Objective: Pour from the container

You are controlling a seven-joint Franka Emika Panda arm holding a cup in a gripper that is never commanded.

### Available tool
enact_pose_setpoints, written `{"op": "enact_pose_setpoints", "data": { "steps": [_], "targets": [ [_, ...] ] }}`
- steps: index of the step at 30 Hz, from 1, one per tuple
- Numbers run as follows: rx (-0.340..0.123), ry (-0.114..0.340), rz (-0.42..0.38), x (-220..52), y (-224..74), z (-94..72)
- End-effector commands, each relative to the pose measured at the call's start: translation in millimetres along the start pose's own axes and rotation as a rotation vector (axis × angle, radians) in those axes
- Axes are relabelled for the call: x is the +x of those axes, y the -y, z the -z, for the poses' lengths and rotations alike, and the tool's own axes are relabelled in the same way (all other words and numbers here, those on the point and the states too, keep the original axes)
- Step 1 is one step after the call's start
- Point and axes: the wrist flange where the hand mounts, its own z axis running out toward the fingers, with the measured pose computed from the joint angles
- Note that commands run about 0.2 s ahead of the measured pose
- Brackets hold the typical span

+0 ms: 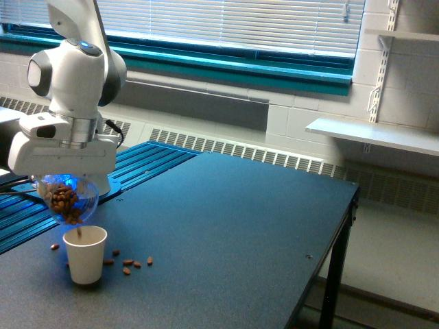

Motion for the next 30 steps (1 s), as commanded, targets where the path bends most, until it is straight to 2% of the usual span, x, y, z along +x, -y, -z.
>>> {"op": "enact_pose_setpoints", "data": {
  "steps": [1, 16, 30],
  "targets": [
    [-0.003, -0.004, -0.009, 8, -2, 4.1],
    [-0.033, 0.003, 0.008, 12, -2, 6.4],
    [-0.048, 0.001, 0.038, 16, 12, 10.4]
  ]
}}
